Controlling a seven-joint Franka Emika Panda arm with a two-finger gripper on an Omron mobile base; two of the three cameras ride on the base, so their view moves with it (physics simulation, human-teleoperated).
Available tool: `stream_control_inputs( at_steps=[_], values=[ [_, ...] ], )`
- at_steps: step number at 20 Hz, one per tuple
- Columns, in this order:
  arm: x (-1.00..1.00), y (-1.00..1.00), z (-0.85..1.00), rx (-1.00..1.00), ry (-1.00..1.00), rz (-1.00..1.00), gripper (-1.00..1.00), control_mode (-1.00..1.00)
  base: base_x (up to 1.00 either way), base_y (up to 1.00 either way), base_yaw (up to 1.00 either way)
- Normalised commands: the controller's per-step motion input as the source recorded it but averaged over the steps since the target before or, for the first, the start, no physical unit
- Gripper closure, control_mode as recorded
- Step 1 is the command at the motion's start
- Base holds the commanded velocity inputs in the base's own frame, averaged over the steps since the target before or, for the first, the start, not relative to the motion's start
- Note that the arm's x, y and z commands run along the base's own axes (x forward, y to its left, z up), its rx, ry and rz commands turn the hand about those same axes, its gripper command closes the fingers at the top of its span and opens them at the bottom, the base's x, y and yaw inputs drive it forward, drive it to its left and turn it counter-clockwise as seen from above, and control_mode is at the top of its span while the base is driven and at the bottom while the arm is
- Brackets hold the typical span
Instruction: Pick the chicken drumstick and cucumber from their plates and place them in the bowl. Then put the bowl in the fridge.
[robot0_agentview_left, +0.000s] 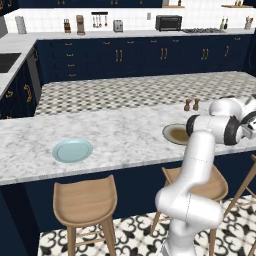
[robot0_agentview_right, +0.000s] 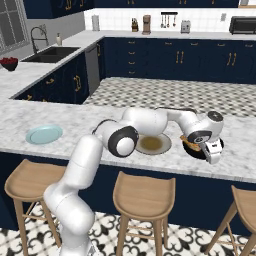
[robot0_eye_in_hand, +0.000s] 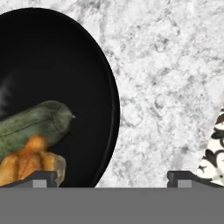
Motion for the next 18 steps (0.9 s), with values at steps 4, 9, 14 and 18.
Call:
stream_control_inputs(
  at_steps=[4,9,14,18],
  values=[
    [0.21,-0.14,-0.08,-0.05,0.00,-0.08,-1.00,-1.00,0.00,0.00,0.00],
    [0.32,-0.34,-0.02,0.00,0.00,-0.07,-1.00,-1.00,0.00,0.00,0.00],
    [0.00,-0.11,-0.09,0.00,0.00,-0.06,-1.00,-1.00,0.00,0.00,0.00],
    [0.00,0.00,-0.02,0.00,0.00,-0.05,-1.00,-1.00,0.00,0.00,0.00]
  ],
)
